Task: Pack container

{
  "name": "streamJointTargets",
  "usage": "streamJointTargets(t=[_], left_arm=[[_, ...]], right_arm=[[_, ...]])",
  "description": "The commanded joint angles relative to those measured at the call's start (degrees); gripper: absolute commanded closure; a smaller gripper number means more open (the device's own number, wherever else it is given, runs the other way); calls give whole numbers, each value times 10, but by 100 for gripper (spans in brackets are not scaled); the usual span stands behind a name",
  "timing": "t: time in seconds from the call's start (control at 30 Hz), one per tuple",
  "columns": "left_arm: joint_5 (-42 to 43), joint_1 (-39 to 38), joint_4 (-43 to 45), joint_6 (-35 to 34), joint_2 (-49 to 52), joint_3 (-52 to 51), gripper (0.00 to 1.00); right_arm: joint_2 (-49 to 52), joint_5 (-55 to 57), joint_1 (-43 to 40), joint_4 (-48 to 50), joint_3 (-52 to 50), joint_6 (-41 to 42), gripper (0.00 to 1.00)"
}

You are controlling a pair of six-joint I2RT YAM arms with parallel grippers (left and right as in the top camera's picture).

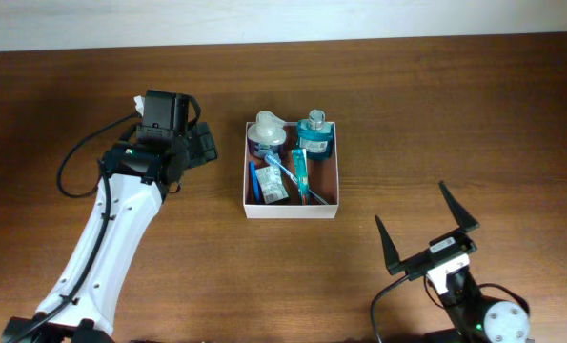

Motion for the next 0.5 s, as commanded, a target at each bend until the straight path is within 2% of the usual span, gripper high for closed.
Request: streamJointTargets(t=[0.0,0.27,0.47], left_arm=[[-7,3,0,-1,3,0,1],[-7,3,0,-1,3,0,1],[-7,3,0,-1,3,0,1]], right_arm=[[-31,-5,-15,13,-33,1,2],[-50,1,-38,-2,-66,1,1],[-50,42,-38,-78,-70,1,1]])
